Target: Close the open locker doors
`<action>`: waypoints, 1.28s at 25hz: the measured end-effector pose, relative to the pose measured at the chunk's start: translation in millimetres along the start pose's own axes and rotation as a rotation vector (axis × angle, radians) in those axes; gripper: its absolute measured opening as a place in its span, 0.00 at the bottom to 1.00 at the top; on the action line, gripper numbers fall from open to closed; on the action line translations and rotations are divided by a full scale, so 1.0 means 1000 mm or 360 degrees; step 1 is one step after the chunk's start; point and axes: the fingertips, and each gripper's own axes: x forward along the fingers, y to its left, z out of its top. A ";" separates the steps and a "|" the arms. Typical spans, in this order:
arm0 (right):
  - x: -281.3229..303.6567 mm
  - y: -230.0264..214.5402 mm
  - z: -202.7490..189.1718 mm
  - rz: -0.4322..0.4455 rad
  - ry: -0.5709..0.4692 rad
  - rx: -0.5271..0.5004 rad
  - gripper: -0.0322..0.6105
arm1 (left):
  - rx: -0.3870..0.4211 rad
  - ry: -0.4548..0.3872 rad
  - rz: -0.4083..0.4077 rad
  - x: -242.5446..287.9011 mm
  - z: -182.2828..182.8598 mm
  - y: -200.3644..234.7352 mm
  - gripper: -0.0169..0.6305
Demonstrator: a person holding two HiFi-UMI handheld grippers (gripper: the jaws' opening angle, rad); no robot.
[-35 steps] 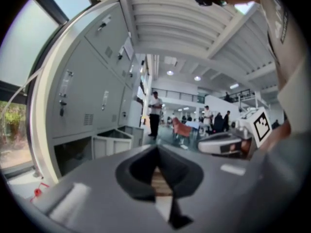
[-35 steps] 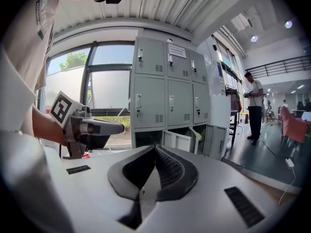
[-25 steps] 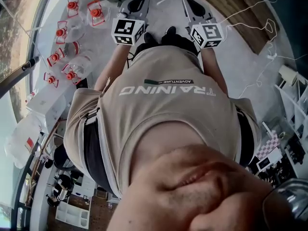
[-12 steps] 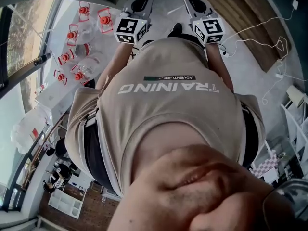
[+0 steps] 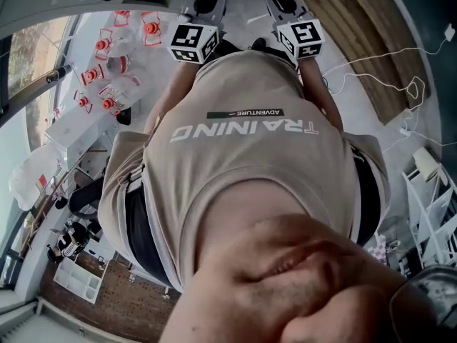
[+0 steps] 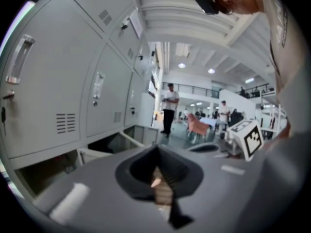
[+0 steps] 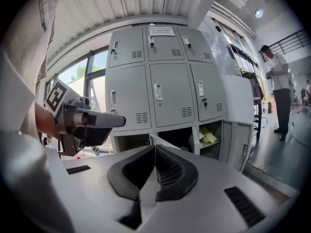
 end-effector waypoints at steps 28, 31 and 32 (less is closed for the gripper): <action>0.125 -0.101 -0.053 -0.0086 0.0451 0.0060 0.07 | -0.0123 0.0013 0.0085 0.058 0.000 0.111 0.03; 0.137 -0.111 -0.052 0.0004 0.0449 0.0017 0.07 | -0.0139 0.0004 0.0167 0.060 0.009 0.113 0.03; 0.140 -0.112 -0.053 0.0037 0.0449 0.0017 0.07 | -0.0137 0.0010 0.0191 0.062 0.010 0.113 0.03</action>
